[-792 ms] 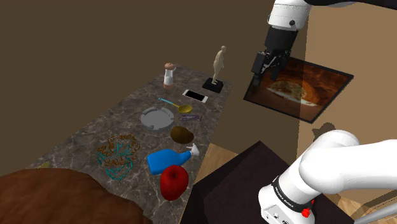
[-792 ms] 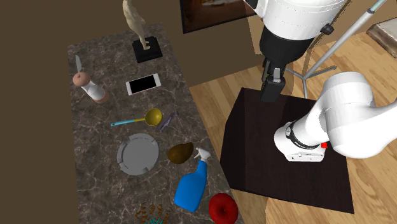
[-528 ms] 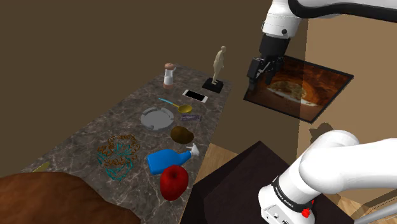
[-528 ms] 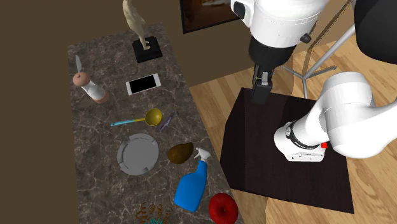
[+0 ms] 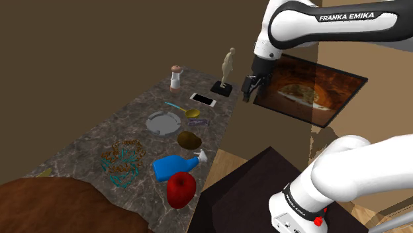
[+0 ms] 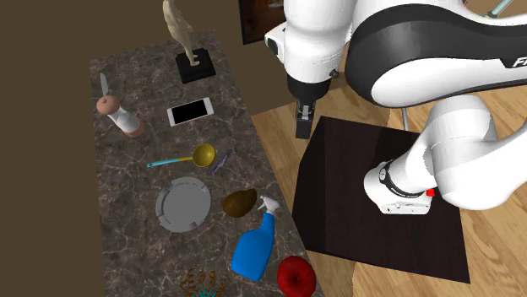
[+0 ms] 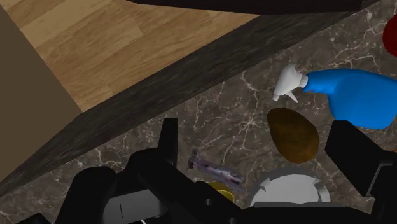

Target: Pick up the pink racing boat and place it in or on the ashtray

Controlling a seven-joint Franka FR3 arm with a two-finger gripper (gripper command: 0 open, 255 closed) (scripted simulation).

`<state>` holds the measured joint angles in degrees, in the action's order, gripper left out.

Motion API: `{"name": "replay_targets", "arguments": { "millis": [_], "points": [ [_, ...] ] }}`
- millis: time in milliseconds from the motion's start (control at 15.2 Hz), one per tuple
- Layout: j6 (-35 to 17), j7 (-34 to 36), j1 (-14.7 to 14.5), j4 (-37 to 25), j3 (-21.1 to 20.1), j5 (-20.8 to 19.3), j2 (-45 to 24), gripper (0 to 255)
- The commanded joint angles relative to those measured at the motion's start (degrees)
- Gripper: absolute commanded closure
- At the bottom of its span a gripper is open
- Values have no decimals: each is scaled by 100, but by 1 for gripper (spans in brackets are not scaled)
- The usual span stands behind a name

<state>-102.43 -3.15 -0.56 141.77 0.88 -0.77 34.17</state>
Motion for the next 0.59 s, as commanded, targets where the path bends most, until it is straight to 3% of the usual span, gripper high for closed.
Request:
{"name": "replay_targets", "arguments": {
  "millis": [0,528],
  "points": [
    [-459,-177,-6,84,91,-8,-330,0],
    [-2043,-930,-68,-15,412,131,-1918,0]
  ]
}}
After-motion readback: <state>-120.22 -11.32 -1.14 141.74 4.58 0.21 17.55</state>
